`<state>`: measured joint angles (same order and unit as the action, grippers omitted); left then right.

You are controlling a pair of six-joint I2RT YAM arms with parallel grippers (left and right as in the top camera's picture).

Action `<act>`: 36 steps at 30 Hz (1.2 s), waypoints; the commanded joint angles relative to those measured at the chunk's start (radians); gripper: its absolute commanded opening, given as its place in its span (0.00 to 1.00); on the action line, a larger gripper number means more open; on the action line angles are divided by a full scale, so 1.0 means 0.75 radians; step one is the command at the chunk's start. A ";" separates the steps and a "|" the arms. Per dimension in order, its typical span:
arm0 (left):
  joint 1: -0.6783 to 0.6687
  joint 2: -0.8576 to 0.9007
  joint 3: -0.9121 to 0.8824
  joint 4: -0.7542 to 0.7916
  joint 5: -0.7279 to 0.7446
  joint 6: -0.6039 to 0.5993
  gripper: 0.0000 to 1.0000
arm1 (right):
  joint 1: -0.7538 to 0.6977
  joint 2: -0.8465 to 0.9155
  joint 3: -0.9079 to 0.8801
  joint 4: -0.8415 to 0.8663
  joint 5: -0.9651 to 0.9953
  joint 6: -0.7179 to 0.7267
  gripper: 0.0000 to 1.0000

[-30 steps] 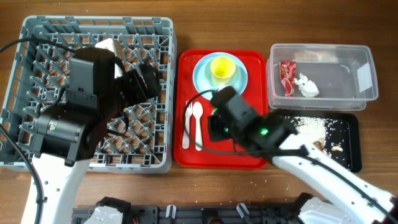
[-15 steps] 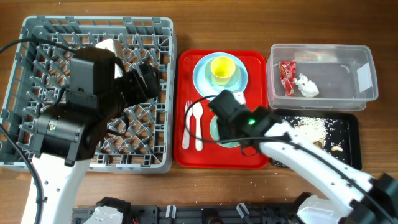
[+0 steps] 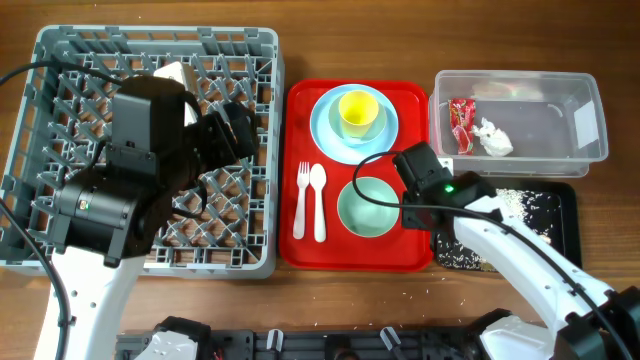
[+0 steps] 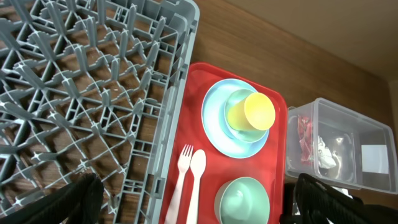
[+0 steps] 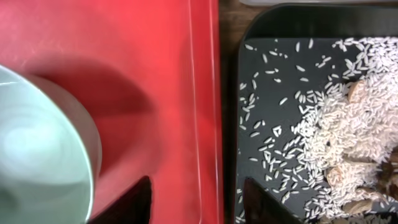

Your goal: Sort waste into correct bins and load items into the dishwasher rack

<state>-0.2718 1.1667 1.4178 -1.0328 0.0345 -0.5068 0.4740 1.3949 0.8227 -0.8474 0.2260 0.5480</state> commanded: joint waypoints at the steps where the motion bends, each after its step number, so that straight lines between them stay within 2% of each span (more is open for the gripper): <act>1: 0.009 -0.008 0.004 0.004 -0.003 0.006 1.00 | -0.005 0.012 -0.019 0.007 0.097 0.112 0.36; 8: 0.009 -0.008 0.004 0.003 -0.004 0.006 1.00 | -0.005 0.012 -0.027 0.020 0.160 0.107 0.35; 12: 0.009 -0.008 0.004 0.004 -0.004 0.006 1.00 | -0.005 0.012 -0.093 0.104 0.212 0.001 0.33; 16: 0.009 -0.008 0.004 0.004 -0.004 0.006 1.00 | -0.005 0.012 -0.153 0.219 0.213 -0.041 0.28; 20: 0.009 -0.008 0.004 0.004 -0.003 0.006 1.00 | -0.005 0.012 -0.153 0.242 0.196 -0.104 0.15; 24: 0.009 -0.008 0.004 0.003 -0.004 0.006 1.00 | -0.005 0.012 -0.153 0.246 0.197 -0.213 0.14; 36: 0.008 -0.008 0.004 0.004 -0.004 0.006 1.00 | -0.005 0.012 -0.250 0.343 0.237 -0.243 0.11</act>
<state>-0.2718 1.1667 1.4178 -1.0325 0.0345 -0.5068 0.4740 1.3968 0.6407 -0.5991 0.3759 0.3756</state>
